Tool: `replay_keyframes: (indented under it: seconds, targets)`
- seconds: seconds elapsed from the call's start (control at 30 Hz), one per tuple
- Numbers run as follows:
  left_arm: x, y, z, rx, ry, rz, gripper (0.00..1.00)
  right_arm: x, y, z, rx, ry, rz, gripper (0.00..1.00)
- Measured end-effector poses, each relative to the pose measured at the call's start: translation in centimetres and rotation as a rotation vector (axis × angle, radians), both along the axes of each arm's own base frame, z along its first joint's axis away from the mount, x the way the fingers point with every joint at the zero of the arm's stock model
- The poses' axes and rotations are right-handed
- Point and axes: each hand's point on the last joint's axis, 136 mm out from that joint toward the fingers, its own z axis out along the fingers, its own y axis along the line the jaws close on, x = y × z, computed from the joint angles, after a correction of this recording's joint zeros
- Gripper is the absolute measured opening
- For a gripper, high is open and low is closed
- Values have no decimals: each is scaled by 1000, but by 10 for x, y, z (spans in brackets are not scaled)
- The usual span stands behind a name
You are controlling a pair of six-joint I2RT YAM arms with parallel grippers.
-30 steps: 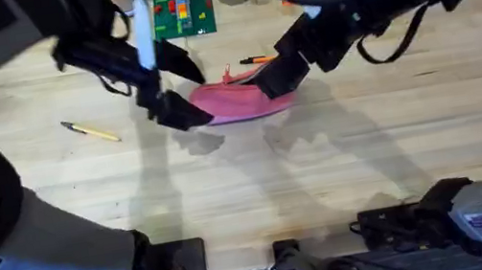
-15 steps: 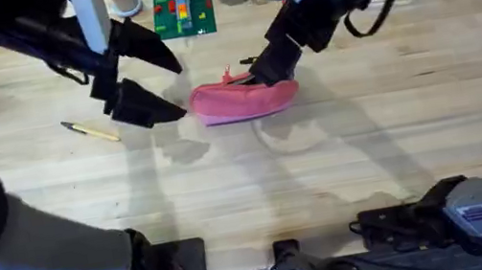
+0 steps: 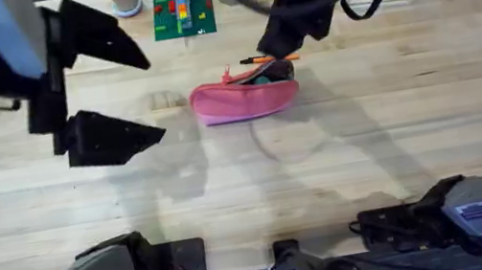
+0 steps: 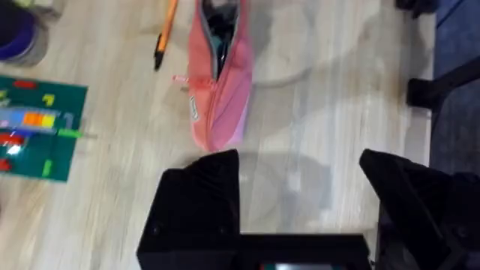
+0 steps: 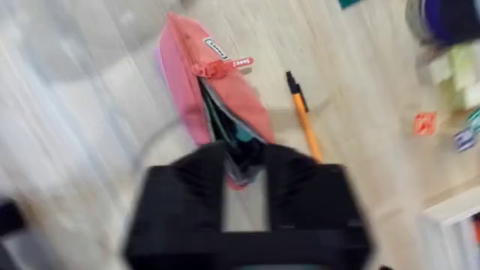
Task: Unzip the bag, pick up the pens from the table one at a time and place them inside, then zip the bag closed.
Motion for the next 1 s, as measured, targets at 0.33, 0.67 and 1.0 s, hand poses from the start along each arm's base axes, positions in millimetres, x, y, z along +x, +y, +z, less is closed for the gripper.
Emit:
replay_keyframes:
  seconds: [0.33,0.67,1.0]
  targets:
    - [-6,7,1,48,2,49,995,-2,-1,-1,-110,-127,286,29]
    - [-7,7,1,50,8,54,995,-6,-3,-39,-200,-44,422,29]
    - [-7,7,1,50,8,54,995,-6,-1,-69,-233,44,450,29]
